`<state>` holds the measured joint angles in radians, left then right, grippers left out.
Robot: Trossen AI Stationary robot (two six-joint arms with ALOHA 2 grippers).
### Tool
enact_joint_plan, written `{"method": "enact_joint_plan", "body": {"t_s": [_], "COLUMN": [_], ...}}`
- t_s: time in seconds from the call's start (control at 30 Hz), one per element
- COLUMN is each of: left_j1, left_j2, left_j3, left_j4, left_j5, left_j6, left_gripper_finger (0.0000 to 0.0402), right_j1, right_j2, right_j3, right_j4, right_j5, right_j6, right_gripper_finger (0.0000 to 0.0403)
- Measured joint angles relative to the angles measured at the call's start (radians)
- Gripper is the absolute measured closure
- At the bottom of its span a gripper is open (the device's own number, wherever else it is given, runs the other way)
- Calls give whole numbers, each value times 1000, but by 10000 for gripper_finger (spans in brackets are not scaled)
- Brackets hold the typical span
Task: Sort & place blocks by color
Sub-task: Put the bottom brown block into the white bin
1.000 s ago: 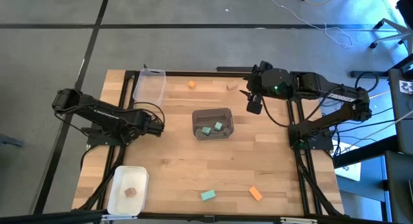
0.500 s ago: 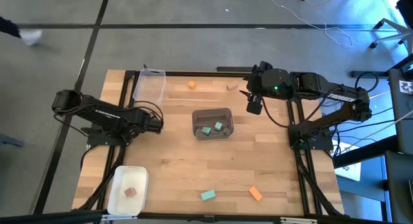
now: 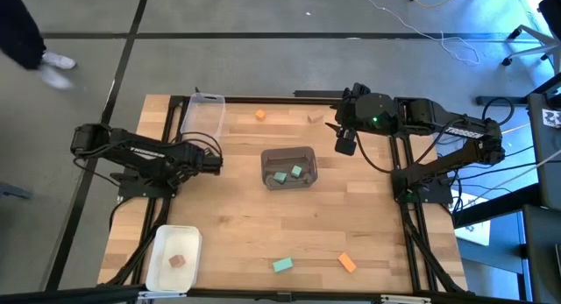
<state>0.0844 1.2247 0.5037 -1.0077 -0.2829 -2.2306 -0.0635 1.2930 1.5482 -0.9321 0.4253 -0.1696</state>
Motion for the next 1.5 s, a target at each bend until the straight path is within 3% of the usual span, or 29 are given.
{"method": "enact_joint_plan", "body": {"t_s": [0.23,0.5,0.8,1.2,1.5], "left_j1": [37,37,38,16,-163], "left_j2": [-2,-2,3,2,1], "left_j3": [-51,-59,-22,180,419], "left_j4": [97,129,145,130,14], "left_j5": [76,50,60,79,158], "left_j6": [68,118,239,676,977], "left_gripper_finger": [215,282,282,282,282], "right_j1": [0,0,0,0,0], "right_j2": [0,0,0,0,0], "right_j3": [0,0,0,0,0], "right_j4": [0,0,0,0,0], "right_j5": [0,0,0,0,0], "right_j6": [0,0,3,3,10], "right_gripper_finger": [182,182,182,182,182]}}
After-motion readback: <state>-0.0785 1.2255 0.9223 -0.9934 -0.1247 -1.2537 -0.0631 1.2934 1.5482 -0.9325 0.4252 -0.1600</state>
